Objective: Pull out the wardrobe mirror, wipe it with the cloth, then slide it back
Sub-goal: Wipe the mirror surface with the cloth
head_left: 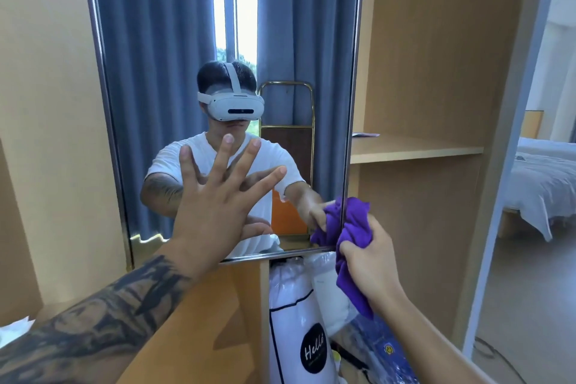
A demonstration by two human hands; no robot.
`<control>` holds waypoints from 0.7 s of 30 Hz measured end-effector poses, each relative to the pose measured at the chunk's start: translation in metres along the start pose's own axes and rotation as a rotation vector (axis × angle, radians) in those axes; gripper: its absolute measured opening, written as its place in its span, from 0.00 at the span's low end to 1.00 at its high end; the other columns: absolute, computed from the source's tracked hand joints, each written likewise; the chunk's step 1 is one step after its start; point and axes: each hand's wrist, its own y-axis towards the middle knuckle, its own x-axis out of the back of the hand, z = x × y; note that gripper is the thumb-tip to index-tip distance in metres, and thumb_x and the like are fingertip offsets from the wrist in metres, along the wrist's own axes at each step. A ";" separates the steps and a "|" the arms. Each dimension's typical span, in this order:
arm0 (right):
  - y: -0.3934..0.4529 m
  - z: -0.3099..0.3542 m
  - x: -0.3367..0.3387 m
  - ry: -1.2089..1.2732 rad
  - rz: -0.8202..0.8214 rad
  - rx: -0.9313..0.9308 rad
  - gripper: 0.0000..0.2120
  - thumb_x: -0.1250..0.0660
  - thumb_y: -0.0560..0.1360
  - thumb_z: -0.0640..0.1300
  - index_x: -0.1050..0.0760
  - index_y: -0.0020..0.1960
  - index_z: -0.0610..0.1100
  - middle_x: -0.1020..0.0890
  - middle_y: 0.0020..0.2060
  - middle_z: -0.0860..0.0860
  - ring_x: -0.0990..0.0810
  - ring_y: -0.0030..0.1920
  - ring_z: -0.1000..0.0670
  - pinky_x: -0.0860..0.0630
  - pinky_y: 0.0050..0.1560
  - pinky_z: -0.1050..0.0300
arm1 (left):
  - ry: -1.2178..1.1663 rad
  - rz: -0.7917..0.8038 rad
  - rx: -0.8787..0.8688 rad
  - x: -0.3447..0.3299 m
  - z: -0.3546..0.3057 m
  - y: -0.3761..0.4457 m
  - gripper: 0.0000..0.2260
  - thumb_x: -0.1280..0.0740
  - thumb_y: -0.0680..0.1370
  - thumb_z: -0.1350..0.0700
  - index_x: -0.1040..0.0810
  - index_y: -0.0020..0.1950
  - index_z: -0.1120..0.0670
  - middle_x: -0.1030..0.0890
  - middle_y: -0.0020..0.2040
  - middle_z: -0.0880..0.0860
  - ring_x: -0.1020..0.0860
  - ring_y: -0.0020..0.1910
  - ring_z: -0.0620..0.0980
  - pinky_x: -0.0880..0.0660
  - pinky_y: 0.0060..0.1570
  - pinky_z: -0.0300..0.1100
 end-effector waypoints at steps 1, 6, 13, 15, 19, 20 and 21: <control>-0.002 -0.002 0.001 -0.001 0.007 -0.022 0.30 0.40 0.70 0.25 0.18 0.58 0.54 0.12 0.42 0.52 0.16 0.36 0.54 0.20 0.37 0.55 | -0.002 -0.002 -0.001 0.001 0.000 0.000 0.45 0.37 0.70 0.24 0.44 0.84 0.36 0.50 0.87 0.54 0.50 0.85 0.65 0.51 0.70 0.84; 0.032 0.062 0.003 0.008 -0.017 0.147 0.26 0.40 0.70 0.24 0.18 0.57 0.47 0.12 0.42 0.58 0.16 0.38 0.58 0.21 0.40 0.65 | -0.044 -0.074 -0.019 0.000 0.003 0.000 0.48 0.28 0.66 0.26 0.40 0.83 0.37 0.45 0.87 0.56 0.44 0.84 0.67 0.48 0.68 0.85; 0.051 0.094 0.003 -0.015 -0.078 0.204 0.22 0.39 0.70 0.30 0.20 0.56 0.48 0.14 0.42 0.59 0.16 0.41 0.57 0.20 0.47 0.62 | -0.066 -0.095 -0.031 -0.004 0.007 0.000 0.48 0.28 0.65 0.25 0.37 0.82 0.37 0.43 0.86 0.55 0.44 0.84 0.65 0.48 0.69 0.84; 0.022 0.053 -0.002 -0.032 -0.079 0.135 0.25 0.39 0.69 0.31 0.20 0.60 0.51 0.13 0.51 0.52 0.14 0.51 0.46 0.18 0.59 0.43 | -0.087 -0.108 -0.031 -0.005 0.007 -0.001 0.48 0.27 0.65 0.26 0.36 0.82 0.37 0.43 0.86 0.55 0.44 0.84 0.65 0.49 0.69 0.84; -0.010 0.006 -0.003 -0.017 -0.010 0.026 0.32 0.41 0.69 0.27 0.20 0.62 0.55 0.13 0.54 0.47 0.13 0.54 0.41 0.21 0.61 0.32 | -0.081 -0.114 -0.033 -0.005 0.007 0.000 0.48 0.26 0.64 0.26 0.35 0.82 0.37 0.42 0.86 0.55 0.43 0.84 0.66 0.48 0.68 0.84; -0.006 0.011 -0.003 -0.021 -0.016 0.031 0.31 0.41 0.69 0.26 0.19 0.61 0.54 0.13 0.54 0.47 0.13 0.53 0.41 0.20 0.61 0.33 | -0.084 -0.111 -0.031 -0.004 0.007 0.000 0.48 0.26 0.64 0.26 0.35 0.82 0.37 0.42 0.86 0.55 0.43 0.84 0.66 0.48 0.68 0.84; 0.003 0.022 -0.004 -0.032 -0.028 0.050 0.30 0.40 0.69 0.26 0.19 0.60 0.53 0.14 0.53 0.47 0.14 0.53 0.40 0.20 0.61 0.36 | -0.086 -0.106 -0.030 -0.003 0.008 0.000 0.47 0.26 0.65 0.26 0.35 0.82 0.37 0.43 0.86 0.55 0.43 0.84 0.66 0.48 0.68 0.84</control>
